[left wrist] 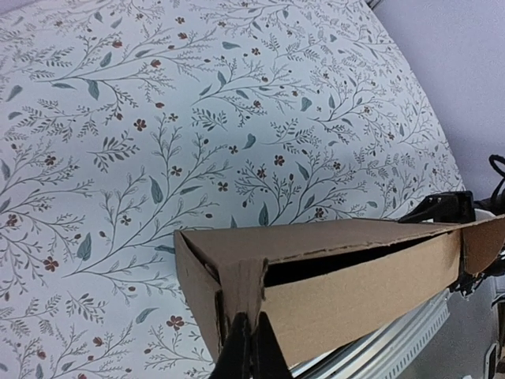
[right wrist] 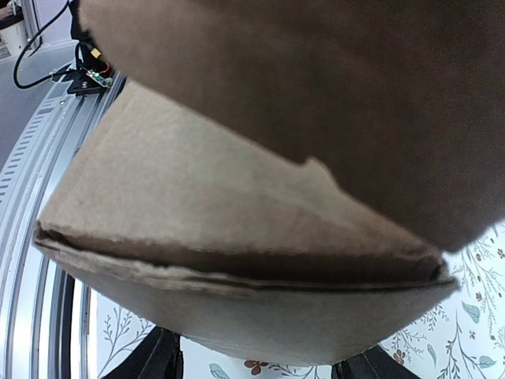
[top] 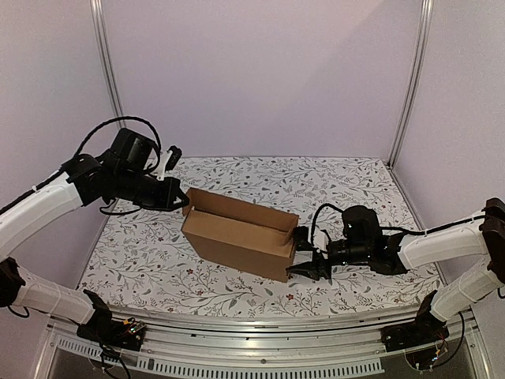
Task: Fold the paper box
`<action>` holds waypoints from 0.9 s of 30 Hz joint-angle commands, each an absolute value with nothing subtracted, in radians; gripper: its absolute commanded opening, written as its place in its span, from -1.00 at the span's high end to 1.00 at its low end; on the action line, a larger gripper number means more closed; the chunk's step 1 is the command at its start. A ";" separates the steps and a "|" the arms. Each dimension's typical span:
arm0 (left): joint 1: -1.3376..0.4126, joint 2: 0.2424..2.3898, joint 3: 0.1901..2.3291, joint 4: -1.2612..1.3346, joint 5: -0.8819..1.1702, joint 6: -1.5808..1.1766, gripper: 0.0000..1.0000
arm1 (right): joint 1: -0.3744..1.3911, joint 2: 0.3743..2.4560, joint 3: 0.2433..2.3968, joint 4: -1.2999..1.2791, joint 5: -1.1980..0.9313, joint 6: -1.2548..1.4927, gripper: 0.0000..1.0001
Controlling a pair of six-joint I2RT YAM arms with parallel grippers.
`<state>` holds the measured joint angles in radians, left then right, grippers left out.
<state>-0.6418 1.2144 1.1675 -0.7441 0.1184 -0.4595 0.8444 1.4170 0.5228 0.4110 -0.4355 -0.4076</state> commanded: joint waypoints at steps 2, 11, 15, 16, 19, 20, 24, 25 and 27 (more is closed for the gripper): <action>-0.665 1.170 1.083 -0.746 0.108 -0.452 1.00 | 0.851 1.445 0.531 0.363 -0.397 -0.396 0.36; -0.665 1.114 0.982 -0.720 0.067 -0.468 1.00 | 0.849 1.462 0.549 0.366 -0.408 -0.366 0.36; -0.666 1.103 0.951 -0.706 0.069 -0.481 1.00 | 0.849 1.460 0.554 0.366 -0.402 -0.358 0.36; -0.666 1.099 0.943 -0.705 0.069 -0.482 1.00 | 0.848 1.460 0.555 0.366 -0.399 -0.355 0.36; -0.667 1.086 0.920 -0.697 0.067 -0.486 1.00 | 0.843 1.458 0.560 0.366 -0.394 -0.346 0.36; -0.667 1.081 0.913 -0.693 0.067 -0.486 1.00 | 0.841 1.458 0.561 0.366 -0.391 -0.342 0.36; -0.676 1.061 0.883 -0.687 0.057 -0.488 1.00 | 0.834 1.459 0.567 0.367 -0.383 -0.326 0.36; -0.678 1.057 0.875 -0.687 0.052 -0.490 1.00 | 0.833 1.459 0.569 0.368 -0.383 -0.323 0.36; -0.683 1.051 0.857 -0.680 0.046 -0.496 1.00 | 0.831 1.459 0.572 0.368 -0.386 -0.313 0.35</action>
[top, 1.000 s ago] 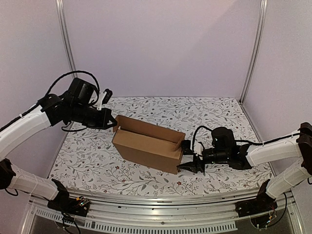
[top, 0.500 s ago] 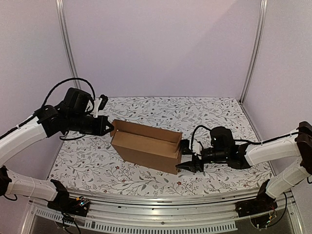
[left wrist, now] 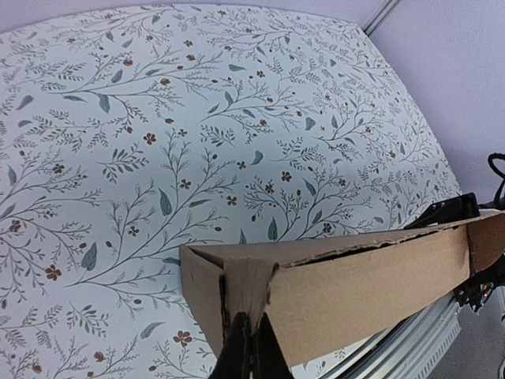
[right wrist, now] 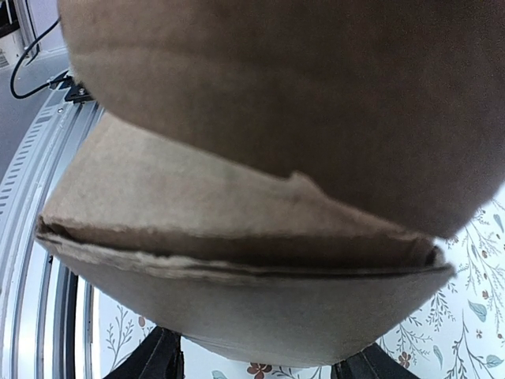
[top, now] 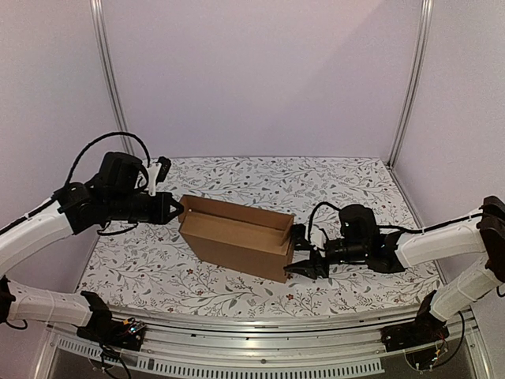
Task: Fold the paper box
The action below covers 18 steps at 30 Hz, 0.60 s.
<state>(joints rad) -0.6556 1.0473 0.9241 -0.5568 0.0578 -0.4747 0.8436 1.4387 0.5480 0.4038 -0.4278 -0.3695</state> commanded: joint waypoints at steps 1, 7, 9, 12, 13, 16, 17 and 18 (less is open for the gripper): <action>-0.686 1.050 0.852 -0.677 0.043 -0.501 1.00 | 0.829 1.459 0.574 0.367 -0.388 -0.310 0.35; -0.722 1.065 0.821 -0.667 0.004 -0.512 1.00 | 0.821 1.464 0.587 0.369 -0.387 -0.276 0.35; -0.735 1.072 0.823 -0.674 -0.035 -0.514 1.00 | 0.820 1.467 0.591 0.369 -0.385 -0.268 0.35; -0.753 1.085 0.829 -0.680 -0.060 -0.513 1.00 | 0.819 1.476 0.595 0.371 -0.381 -0.262 0.35; -0.758 1.089 0.831 -0.681 -0.070 -0.512 1.00 | 0.820 1.479 0.596 0.372 -0.380 -0.260 0.35; -0.767 1.103 0.837 -0.693 -0.094 -0.509 1.00 | 0.818 1.483 0.597 0.373 -0.380 -0.255 0.35; -0.770 1.108 0.839 -0.694 -0.095 -0.509 1.00 | 0.819 1.483 0.596 0.372 -0.381 -0.254 0.35; -0.775 1.111 0.839 -0.694 -0.098 -0.510 1.00 | 0.818 1.483 0.595 0.372 -0.380 -0.253 0.35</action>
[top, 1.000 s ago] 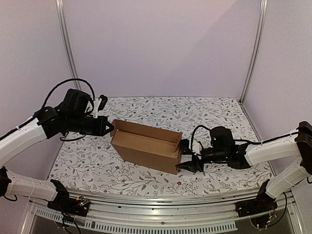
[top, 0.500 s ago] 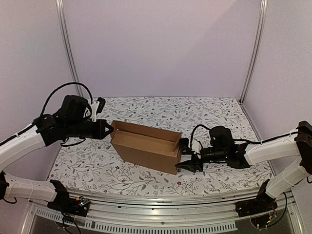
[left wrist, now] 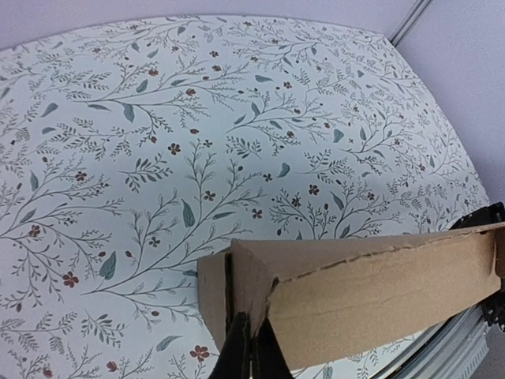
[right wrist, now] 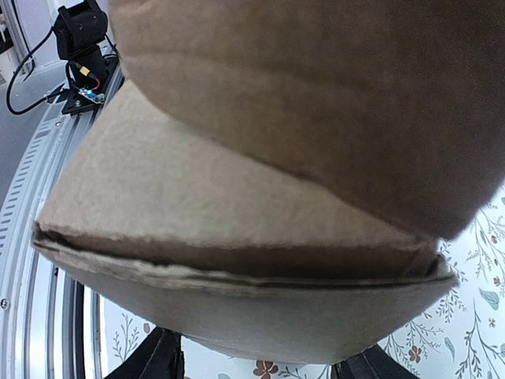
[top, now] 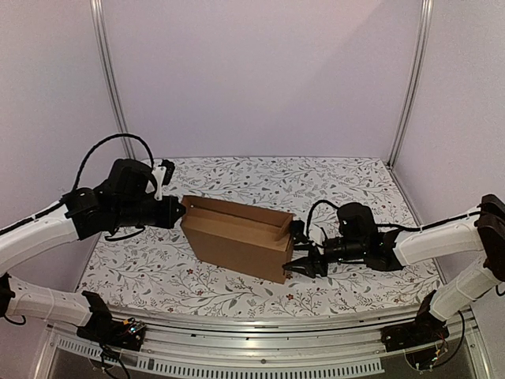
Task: Fold the paper box
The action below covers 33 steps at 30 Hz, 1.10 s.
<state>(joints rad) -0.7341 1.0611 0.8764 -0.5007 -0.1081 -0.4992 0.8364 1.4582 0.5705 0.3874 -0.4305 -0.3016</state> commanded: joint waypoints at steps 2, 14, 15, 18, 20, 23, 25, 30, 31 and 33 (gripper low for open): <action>-0.782 1.119 0.839 -0.694 -0.105 -0.514 1.00 | 0.819 1.483 0.594 0.372 -0.379 -0.252 0.35; -0.795 1.130 0.878 -0.693 -0.142 -0.511 0.91 | 0.819 1.450 0.588 0.375 -0.370 -0.228 0.06; -0.795 1.133 0.880 -0.694 -0.147 -0.510 0.92 | 0.818 1.446 0.585 0.376 -0.365 -0.225 -0.02; -0.795 1.142 0.888 -0.697 -0.158 -0.515 0.93 | 0.817 1.423 0.576 0.376 -0.352 -0.217 -0.26; -0.795 1.148 0.893 -0.697 -0.159 -0.520 0.95 | 0.816 1.406 0.567 0.377 -0.347 -0.215 -0.37; -0.795 1.160 0.901 -0.696 -0.165 -0.526 0.99 | 0.809 1.381 0.556 0.376 -0.334 -0.201 -0.57; -0.795 1.166 0.908 -0.699 -0.169 -0.531 1.00 | 0.806 1.367 0.545 0.377 -0.330 -0.198 -0.64; -0.795 1.181 0.929 -0.705 -0.182 -0.550 1.00 | 0.804 1.318 0.525 0.369 -0.325 -0.175 -0.98; -0.795 1.184 0.931 -0.705 -0.183 -0.556 1.00 | 0.804 1.302 0.523 0.361 -0.320 -0.167 -0.98; -0.795 1.192 0.942 -0.706 -0.180 -0.567 1.00 | 0.803 1.268 0.532 0.318 -0.315 -0.141 -0.97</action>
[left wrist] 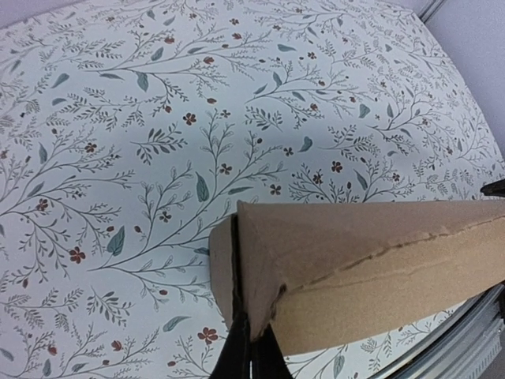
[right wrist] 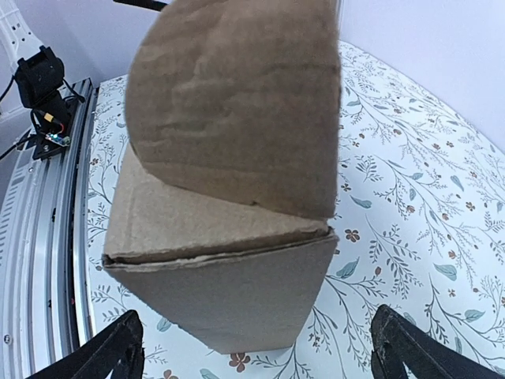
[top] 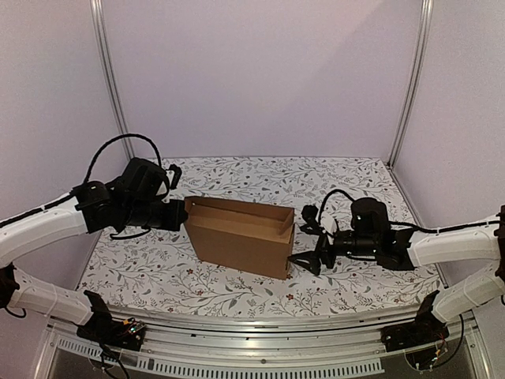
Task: Fold the paper box
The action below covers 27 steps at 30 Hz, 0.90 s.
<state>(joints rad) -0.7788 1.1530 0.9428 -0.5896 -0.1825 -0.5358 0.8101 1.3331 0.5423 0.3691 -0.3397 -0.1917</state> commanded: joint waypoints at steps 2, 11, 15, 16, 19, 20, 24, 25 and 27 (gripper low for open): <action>-0.795 1.200 0.950 -0.709 -0.175 -0.577 1.00 | 0.804 1.231 0.546 0.271 -0.297 -0.110 -0.98; -0.808 1.219 0.943 -0.717 -0.193 -0.651 1.00 | 0.804 1.136 0.738 -0.064 -0.148 0.194 -0.98; -0.810 1.210 0.926 -0.717 -0.203 -0.688 1.00 | 0.858 1.148 0.810 -0.117 -0.080 0.236 -0.95; -0.810 1.207 0.922 -0.717 -0.203 -0.700 1.00 | 0.884 1.151 0.826 -0.133 -0.037 0.232 -0.93; -0.811 1.201 0.906 -0.707 -0.195 -0.734 1.00 | 0.947 1.170 0.887 -0.169 0.078 0.243 -0.80; -0.813 1.198 0.903 -0.704 -0.192 -0.747 1.00 | 0.967 1.179 0.912 -0.181 0.113 0.251 -0.76; -0.820 1.189 0.884 -0.691 -0.194 -0.806 1.00 | 1.048 1.260 1.014 -0.236 0.251 0.295 -0.59; -0.822 1.184 0.881 -0.691 -0.198 -0.817 1.00 | 1.059 1.276 1.034 -0.245 0.294 0.303 -0.55; -0.825 1.177 0.876 -0.691 -0.210 -0.831 1.00 | 1.065 1.315 1.071 -0.274 0.367 0.344 -0.45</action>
<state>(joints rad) -0.8013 1.1618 0.9367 -0.5709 -0.2214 -0.7586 1.0393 1.2503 1.0046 -0.1783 0.1638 0.2661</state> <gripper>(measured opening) 0.005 0.762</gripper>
